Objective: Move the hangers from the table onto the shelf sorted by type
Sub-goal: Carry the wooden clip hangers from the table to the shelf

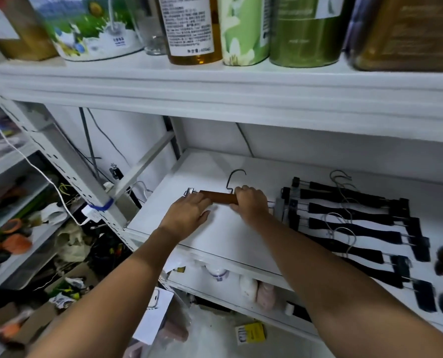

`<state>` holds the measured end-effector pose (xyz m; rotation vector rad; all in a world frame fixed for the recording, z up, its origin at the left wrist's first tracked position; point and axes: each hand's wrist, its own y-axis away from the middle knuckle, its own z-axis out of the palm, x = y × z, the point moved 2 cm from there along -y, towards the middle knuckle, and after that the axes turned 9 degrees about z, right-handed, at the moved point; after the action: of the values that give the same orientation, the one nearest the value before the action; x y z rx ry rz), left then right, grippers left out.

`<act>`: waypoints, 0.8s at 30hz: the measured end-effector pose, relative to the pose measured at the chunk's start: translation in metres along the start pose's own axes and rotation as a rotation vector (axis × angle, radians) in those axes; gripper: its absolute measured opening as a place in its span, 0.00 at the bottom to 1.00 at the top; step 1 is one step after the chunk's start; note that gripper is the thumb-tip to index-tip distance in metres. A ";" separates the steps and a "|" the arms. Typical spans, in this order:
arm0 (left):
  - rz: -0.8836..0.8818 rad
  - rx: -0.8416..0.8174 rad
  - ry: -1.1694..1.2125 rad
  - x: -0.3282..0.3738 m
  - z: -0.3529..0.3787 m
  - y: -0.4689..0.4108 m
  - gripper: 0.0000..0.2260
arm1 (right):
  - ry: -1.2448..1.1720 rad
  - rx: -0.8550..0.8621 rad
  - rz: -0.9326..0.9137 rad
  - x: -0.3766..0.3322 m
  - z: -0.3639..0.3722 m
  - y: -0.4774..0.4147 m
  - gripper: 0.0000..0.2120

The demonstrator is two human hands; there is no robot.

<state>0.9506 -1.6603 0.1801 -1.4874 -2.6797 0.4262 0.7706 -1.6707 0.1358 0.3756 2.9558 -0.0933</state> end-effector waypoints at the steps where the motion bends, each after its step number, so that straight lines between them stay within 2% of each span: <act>1: 0.008 0.009 -0.007 -0.001 0.000 0.001 0.09 | 0.005 -0.002 -0.003 -0.004 0.004 -0.003 0.18; 10: -0.088 -0.019 0.013 -0.021 0.017 0.018 0.09 | 0.055 -0.036 0.039 -0.028 0.027 -0.017 0.19; 15: -0.129 -0.038 0.044 -0.029 0.026 0.021 0.12 | 0.101 -0.027 0.101 -0.029 0.032 -0.021 0.17; 20: -0.088 -0.028 0.047 -0.023 0.028 0.022 0.10 | 0.078 -0.018 0.148 -0.026 0.032 -0.019 0.17; 24: -0.083 -0.081 0.084 -0.015 0.029 0.016 0.13 | 0.023 0.031 0.155 -0.010 0.027 -0.004 0.14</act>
<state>0.9670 -1.6707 0.1491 -1.3747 -2.7109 0.2475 0.7834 -1.6797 0.1109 0.6120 2.9376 -0.1162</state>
